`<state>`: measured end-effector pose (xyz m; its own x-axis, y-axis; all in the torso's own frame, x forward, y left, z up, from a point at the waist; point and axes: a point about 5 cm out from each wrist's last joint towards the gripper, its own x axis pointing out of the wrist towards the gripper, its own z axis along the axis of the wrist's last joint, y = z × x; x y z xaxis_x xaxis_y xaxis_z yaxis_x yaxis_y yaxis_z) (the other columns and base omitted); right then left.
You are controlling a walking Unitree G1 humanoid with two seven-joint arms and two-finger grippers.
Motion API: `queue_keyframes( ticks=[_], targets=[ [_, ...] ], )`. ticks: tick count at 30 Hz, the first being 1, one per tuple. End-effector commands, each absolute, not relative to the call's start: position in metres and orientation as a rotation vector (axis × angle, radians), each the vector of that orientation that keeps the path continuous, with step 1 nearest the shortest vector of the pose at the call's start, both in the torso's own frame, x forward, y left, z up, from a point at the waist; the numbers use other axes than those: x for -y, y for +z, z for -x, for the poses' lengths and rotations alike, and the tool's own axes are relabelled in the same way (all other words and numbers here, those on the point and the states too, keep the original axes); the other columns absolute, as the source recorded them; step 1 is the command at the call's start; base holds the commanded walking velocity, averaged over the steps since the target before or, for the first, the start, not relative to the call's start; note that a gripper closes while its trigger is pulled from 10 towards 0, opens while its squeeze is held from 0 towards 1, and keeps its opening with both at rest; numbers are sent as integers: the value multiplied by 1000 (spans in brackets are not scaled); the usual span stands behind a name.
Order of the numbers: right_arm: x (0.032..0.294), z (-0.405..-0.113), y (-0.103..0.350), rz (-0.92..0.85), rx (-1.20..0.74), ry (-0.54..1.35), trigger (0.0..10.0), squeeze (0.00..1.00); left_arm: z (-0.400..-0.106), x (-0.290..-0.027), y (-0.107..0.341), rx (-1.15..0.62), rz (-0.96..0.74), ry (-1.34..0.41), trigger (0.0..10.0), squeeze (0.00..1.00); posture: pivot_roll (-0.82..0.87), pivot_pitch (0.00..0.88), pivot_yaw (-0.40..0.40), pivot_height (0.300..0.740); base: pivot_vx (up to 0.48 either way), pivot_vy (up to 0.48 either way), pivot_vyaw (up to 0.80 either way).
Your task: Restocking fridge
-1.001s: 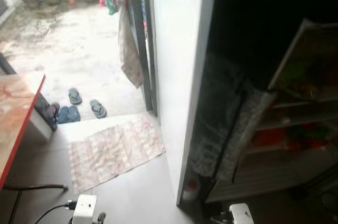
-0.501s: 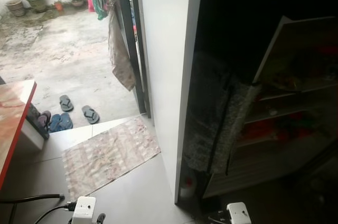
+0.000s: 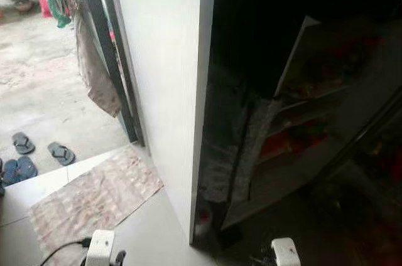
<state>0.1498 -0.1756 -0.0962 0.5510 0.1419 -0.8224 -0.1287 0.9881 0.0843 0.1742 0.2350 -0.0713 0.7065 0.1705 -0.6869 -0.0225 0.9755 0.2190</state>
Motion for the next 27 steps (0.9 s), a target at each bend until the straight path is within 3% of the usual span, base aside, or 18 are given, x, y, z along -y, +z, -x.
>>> queue_keyframes(
  ticks=[1, 27],
  targets=[
    [185, -147, -96, -1, -985, 140, 10000, 0, -177, -227, -72, -776, -206, 83, 10000, 0, -30, 15, 32, 740, 0, 0, -788],
    [185, -147, -96, -4, -986, 143, 10000, 0, -170, -230, -75, -811, -208, 83, 10000, 0, -30, 15, 34, 740, 0, 0, -788]
  ],
)
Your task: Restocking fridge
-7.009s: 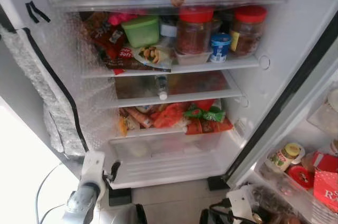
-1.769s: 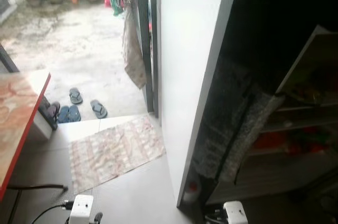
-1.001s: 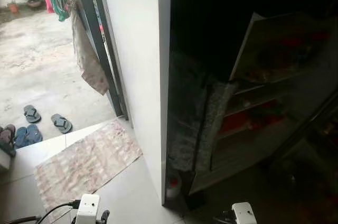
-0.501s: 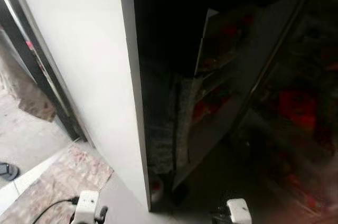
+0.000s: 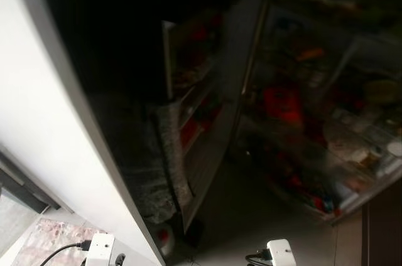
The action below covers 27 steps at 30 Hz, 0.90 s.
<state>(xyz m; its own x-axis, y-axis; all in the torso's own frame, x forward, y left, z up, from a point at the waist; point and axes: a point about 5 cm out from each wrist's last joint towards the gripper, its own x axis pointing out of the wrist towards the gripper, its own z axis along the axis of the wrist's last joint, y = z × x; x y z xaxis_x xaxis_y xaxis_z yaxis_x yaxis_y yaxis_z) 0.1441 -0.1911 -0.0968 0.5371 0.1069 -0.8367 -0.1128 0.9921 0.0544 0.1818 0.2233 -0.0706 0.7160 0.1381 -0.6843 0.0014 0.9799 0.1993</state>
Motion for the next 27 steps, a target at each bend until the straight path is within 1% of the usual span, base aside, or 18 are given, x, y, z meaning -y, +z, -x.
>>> queue_keyframes(
  ticks=[1, 3, 11, 17, 21, 22, 23, 27],
  targets=[
    [185, -147, -96, -4, -986, 143, 10000, 0, -170, -231, -75, -814, -208, 85, 10000, 0, -30, 15, 34, 740, 0, 0, -781],
    [185, -147, -96, -9, -985, 141, 10000, 0, -169, -232, -76, -818, -208, 88, 10000, 0, -30, 15, 33, 740, 0, 0, -613],
    [185, -147, -96, -7, -978, 139, 10000, 0, -163, -231, -79, -847, -210, 88, 10000, 0, -38, 10, 35, 740, 0, 0, 0],
    [187, -145, -97, -4, -997, 107, 10000, 0, -155, -236, -82, -872, -205, 118, 10000, 0, -39, 10, 35, 740, 0, 0, 0],
    [187, -144, -98, -1, -1003, 111, 10000, 0, -150, -242, -83, -888, -178, 174, 10000, 0, -43, 17, 37, 740, 0, 0, 0],
    [187, -144, -98, -5, -1006, 100, 10000, 0, -146, -247, -84, -899, -119, 257, 10000, 0, -44, 21, 37, 740, 0, 0, 0],
    [187, -143, -98, -6, -1007, 96, 10000, 0, -145, -248, -84, -901, -98, 284, 10000, 0, -44, 21, 37, 740, 0, 0, 0],
    [188, -143, -98, -10, -1006, 81, 10000, 0, -143, -249, -85, -911, -90, 299, 10000, 0, -47, 22, 38, 740, 0, 0, 0]
  ],
)
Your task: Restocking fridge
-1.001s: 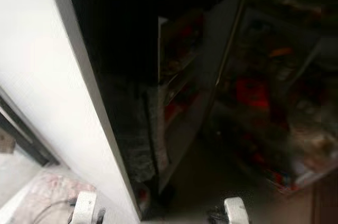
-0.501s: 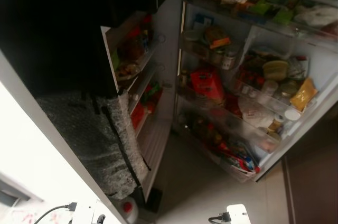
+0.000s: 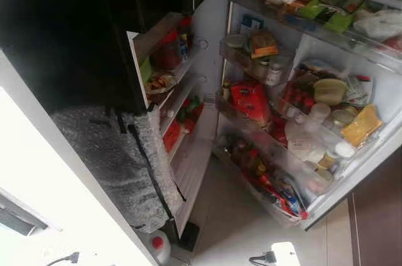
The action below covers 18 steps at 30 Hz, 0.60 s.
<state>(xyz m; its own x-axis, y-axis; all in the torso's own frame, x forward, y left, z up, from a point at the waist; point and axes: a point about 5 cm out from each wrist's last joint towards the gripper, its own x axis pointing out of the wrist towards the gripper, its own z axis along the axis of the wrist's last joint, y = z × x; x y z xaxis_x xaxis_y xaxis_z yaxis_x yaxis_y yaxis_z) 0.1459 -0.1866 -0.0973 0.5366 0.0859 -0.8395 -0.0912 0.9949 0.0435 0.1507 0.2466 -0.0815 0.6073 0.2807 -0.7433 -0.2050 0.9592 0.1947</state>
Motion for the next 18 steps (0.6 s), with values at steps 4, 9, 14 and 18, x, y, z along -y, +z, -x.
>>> queue_keyframes(
  ticks=[4, 9, 14, 18],
  targets=[
    [190, -142, -99, -11, -1010, 26, 10000, 0, -141, -249, -85, -918, -93, 296, 10000, 0, -52, 25, 39, 740, 0, 0, 0],
    [192, -139, -100, -83, -999, -70, 10000, 0, -142, -248, -85, -917, -90, 300, 10000, 0, -59, 26, 37, 740, 0, 0, 0],
    [196, -134, -101, -137, -996, -245, 10000, 0, -146, -246, -84, -905, -90, 297, 10000, 0, -64, 27, 36, 740, 0, 0, 0],
    [198, -132, -101, -159, -974, -377, 10000, 0, -148, -246, -84, -897, -93, 294, 10000, 0, -66, 28, 39, 740, 0, 0, 0]
  ],
)
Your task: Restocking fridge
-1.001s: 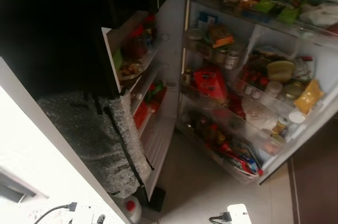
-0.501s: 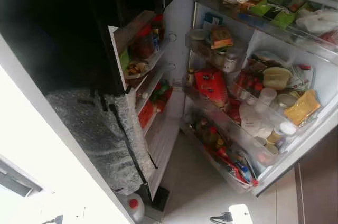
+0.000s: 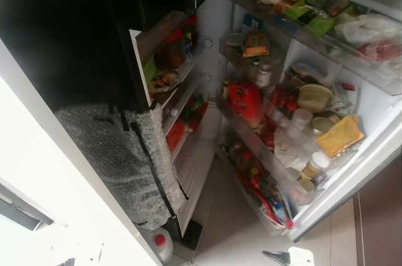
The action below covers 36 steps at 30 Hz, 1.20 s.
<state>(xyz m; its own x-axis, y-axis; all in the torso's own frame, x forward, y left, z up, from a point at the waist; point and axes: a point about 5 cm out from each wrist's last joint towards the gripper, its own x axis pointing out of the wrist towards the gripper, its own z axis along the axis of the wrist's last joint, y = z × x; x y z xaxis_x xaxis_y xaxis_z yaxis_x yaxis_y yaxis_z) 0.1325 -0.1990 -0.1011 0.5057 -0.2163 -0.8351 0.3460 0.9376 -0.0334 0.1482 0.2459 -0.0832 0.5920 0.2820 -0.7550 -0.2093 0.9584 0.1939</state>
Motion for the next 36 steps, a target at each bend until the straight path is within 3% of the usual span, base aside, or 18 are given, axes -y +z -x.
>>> queue_keyframes(
  ticks=[1, 11, 20, 30, 31, 32, 34, 36],
  targets=[
    [199, -131, -101, -160, -970, -402, 10000, 0, -148, -246, -83, -896, -93, 294, 10000, 0, -66, 28, 39, 740, 0, 0, 0],
    [201, -119, -100, -260, -912, -824, 10000, 0, -153, -244, -82, -880, -102, 286, 10000, 0, -71, 30, 42, 740, 0, 0, 0],
    [203, -113, -94, -176, -884, -1053, 10000, 0, -156, -244, -80, -869, -108, 285, 10000, 0, -72, 27, 44, 740, 0, 0, 0],
    [203, -114, -90, -153, -815, -1096, 10000, 0, -157, -243, -80, -866, -110, 283, 10000, 0, -74, 13, 48, 740, 0, 0, 0],
    [279, -96, -76, -93, -721, -1213, 10000, 0, -157, -242, -80, -866, -109, 282, 10000, 0, -74, 13, 48, 740, 0, 0, 0],
    [309, -90, -65, -59, -683, -1246, 10000, 0, -157, -242, -80, -866, -109, 281, 10000, 0, -74, 13, 48, 740, 0, 0, 0],
    [334, -87, -53, -10, -639, -1270, 10000, 0, -158, -242, -80, -865, -109, 280, 10000, 0, -74, 10, 48, 740, 0, 0, 0],
    [335, -88, -52, -15, -632, -1283, 10000, 0, -158, -242, -80, -865, -109, 281, 10000, 0, -75, 10, 50, 740, 0, 0, 0]
  ],
)
